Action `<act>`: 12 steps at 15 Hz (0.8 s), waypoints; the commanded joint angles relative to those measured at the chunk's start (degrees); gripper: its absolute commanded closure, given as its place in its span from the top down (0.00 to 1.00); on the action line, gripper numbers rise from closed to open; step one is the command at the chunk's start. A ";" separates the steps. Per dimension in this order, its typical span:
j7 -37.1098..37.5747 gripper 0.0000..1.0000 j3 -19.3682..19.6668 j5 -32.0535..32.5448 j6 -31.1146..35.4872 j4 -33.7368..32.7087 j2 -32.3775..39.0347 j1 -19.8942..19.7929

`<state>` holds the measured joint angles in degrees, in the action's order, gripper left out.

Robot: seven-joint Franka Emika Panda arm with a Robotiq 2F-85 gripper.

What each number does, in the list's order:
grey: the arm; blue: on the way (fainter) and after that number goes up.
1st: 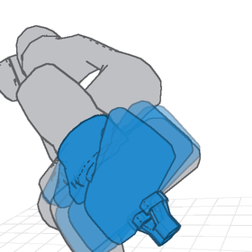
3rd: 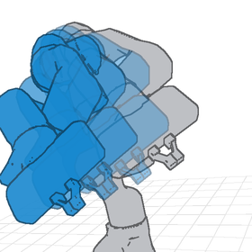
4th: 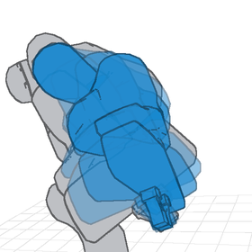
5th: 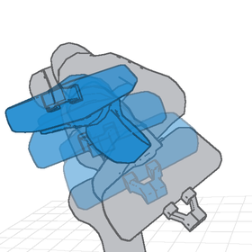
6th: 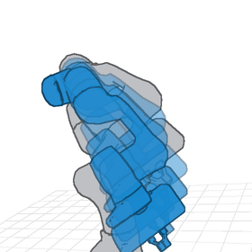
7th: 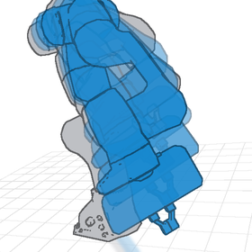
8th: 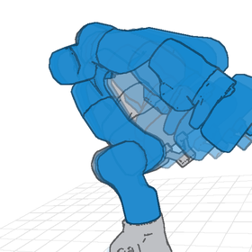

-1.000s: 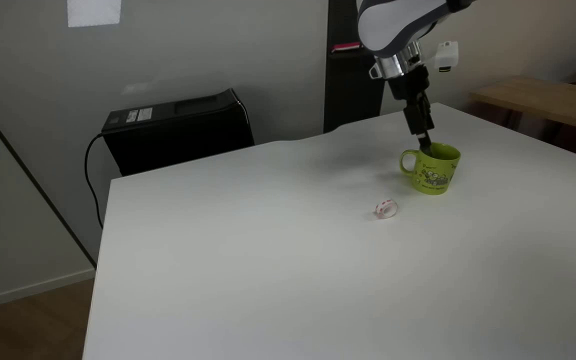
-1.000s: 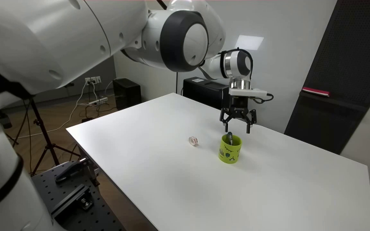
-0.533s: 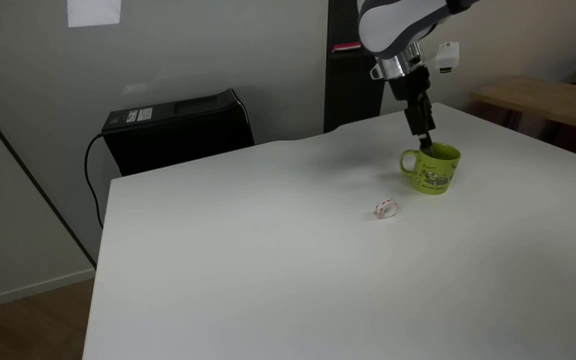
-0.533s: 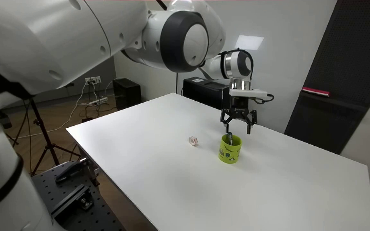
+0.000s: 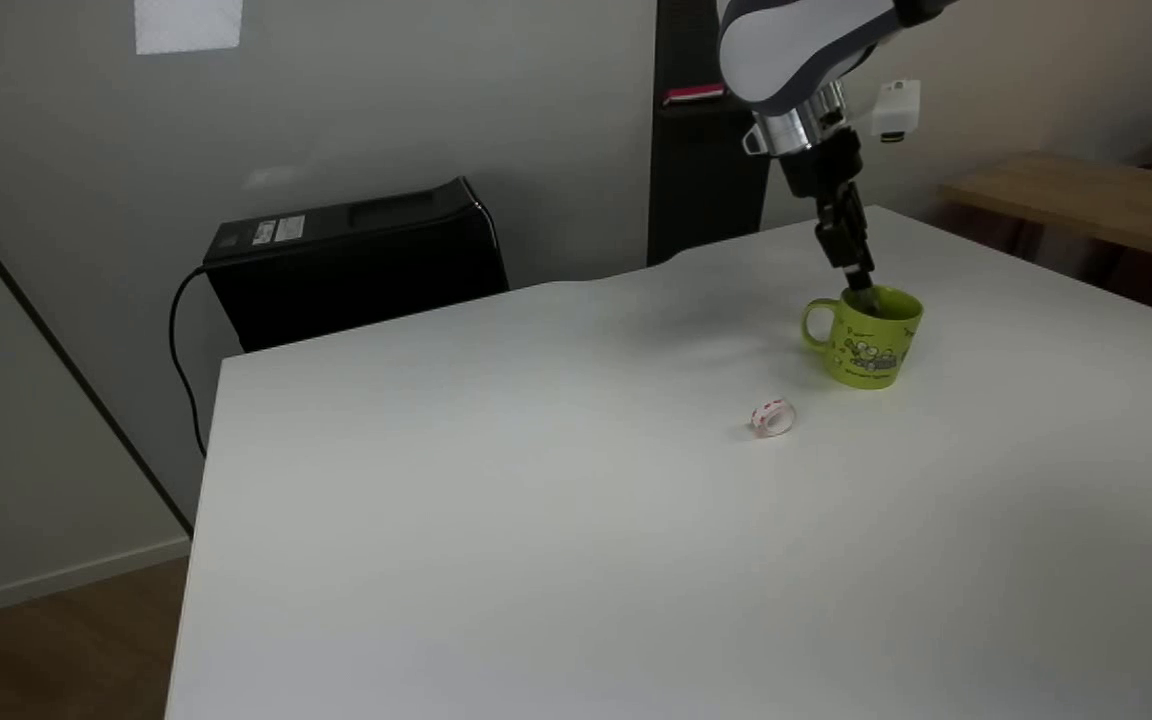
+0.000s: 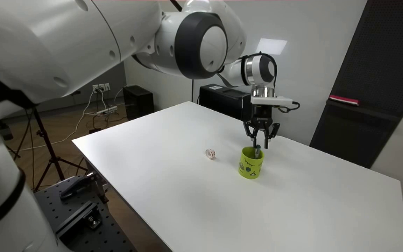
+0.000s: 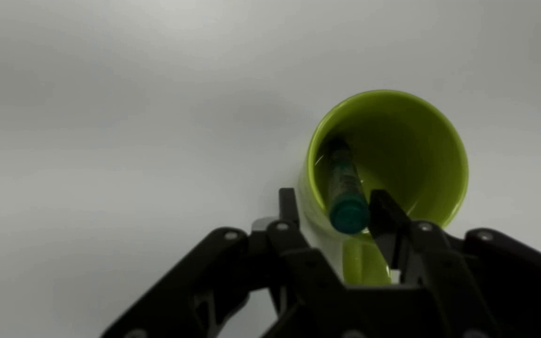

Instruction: Remove the marker out of the cup and put it on the table

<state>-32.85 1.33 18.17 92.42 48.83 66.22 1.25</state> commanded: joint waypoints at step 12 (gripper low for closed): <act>7.88 0.06 2.82 -0.16 -8.71 -9.22 3.62 0.74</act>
<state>-28.62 2.91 18.23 89.07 46.45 67.60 1.75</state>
